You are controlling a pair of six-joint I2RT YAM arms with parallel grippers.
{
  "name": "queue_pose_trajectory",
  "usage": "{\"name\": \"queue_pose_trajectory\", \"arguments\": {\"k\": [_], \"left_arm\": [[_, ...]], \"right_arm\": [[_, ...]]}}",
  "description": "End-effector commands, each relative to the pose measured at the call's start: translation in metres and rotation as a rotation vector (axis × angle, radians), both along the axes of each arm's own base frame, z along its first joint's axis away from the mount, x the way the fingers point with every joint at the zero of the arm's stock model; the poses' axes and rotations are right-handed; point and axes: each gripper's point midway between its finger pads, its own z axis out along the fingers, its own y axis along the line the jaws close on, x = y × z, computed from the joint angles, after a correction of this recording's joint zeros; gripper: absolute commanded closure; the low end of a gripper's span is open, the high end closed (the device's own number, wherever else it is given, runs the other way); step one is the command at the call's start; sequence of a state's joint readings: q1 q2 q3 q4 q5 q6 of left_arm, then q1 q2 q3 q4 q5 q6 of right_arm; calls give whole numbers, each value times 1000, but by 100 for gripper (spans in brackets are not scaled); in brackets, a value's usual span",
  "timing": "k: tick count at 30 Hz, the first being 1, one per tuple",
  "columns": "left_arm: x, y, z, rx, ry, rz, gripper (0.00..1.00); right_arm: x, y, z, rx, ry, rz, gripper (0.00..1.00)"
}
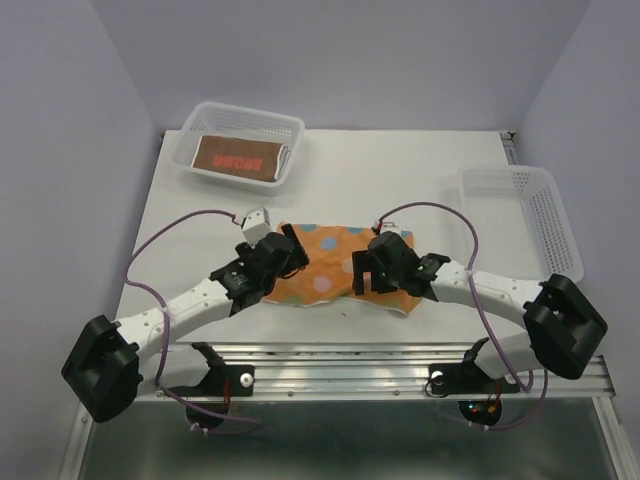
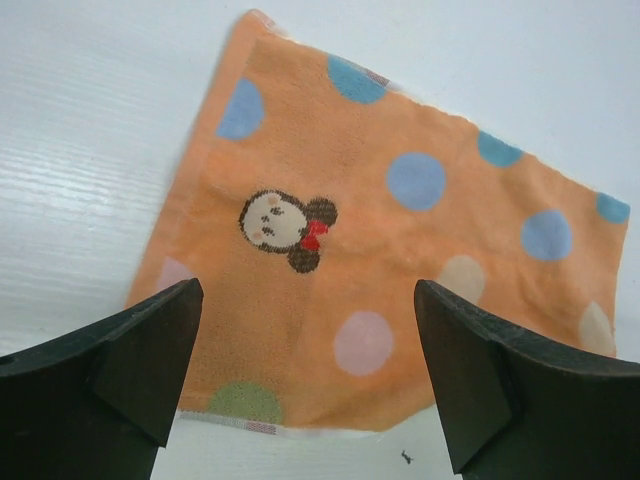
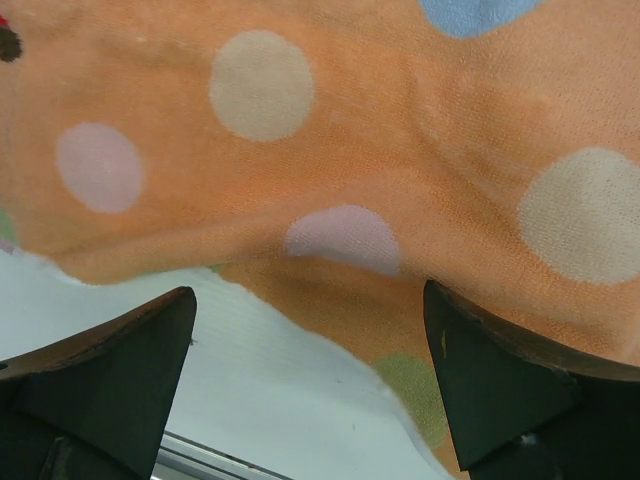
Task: Fold and stack the towels
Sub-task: Flatten out the crumpled towel
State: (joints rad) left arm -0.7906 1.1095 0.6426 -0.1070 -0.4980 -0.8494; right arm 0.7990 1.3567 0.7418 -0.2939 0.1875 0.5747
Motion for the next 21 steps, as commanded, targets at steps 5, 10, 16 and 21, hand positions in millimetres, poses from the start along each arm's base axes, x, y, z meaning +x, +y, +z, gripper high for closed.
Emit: {"name": "queue_pose_trajectory", "arguments": {"k": [5,10,16,21], "left_arm": [[14,-50,-19,-80,11,-185,1],[33,-65,-39,-71,45,-201,1],[35,-44,-92,-35,188,-129,1],[11,1,-128,-18,350,-36,1]], "right_arm": [[12,3,27,85,-67,-96,0],[-1,-26,42,83,-111,-142,0],[3,-61,32,208,-86,-289,0],[7,-65,27,242,-79,-317,0]]}}
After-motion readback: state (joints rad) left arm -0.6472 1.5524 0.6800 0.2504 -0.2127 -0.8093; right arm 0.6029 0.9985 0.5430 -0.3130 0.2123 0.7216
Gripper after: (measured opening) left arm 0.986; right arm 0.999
